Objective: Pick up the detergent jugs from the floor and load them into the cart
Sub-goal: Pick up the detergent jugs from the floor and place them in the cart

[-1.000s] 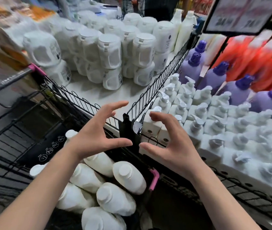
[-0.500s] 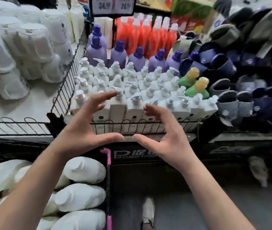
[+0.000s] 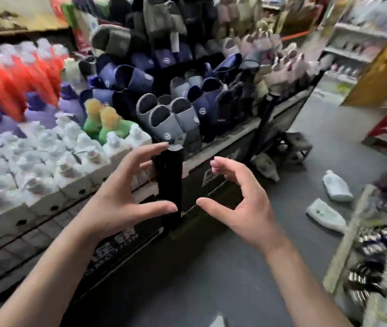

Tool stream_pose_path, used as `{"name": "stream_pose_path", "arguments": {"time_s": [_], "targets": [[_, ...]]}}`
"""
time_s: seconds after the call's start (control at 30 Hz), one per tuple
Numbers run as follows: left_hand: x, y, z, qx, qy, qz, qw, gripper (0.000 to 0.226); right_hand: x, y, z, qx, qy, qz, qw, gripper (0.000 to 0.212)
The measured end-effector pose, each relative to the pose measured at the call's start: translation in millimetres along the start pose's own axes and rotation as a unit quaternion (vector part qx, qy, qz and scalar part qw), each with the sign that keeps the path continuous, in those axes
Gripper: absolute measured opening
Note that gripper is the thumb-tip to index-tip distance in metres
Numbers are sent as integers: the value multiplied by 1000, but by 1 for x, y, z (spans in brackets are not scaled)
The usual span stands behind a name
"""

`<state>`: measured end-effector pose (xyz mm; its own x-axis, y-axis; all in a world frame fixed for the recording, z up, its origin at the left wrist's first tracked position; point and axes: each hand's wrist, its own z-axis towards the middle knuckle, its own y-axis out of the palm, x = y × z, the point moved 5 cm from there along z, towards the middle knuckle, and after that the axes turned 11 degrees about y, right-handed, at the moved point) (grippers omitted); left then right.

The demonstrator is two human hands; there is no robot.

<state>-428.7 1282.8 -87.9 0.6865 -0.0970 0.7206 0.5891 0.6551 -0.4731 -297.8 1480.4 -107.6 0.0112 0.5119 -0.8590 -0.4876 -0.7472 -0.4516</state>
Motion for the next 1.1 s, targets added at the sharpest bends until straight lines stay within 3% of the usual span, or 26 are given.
{"name": "stream_pose_path", "arguments": {"time_s": [0.4, 0.8, 1.1], "targets": [[1, 232, 207, -143, 109, -104, 978, 96, 134, -235, 1, 185, 86, -27, 979, 74], [-25, 394, 344, -260, 172, -178, 934, 95, 230, -358, -6, 326, 187, -68, 924, 76], [-102, 499, 505, -305, 181, -211, 911, 96, 325, -450, 102, 350, 248, -100, 898, 73]]}}
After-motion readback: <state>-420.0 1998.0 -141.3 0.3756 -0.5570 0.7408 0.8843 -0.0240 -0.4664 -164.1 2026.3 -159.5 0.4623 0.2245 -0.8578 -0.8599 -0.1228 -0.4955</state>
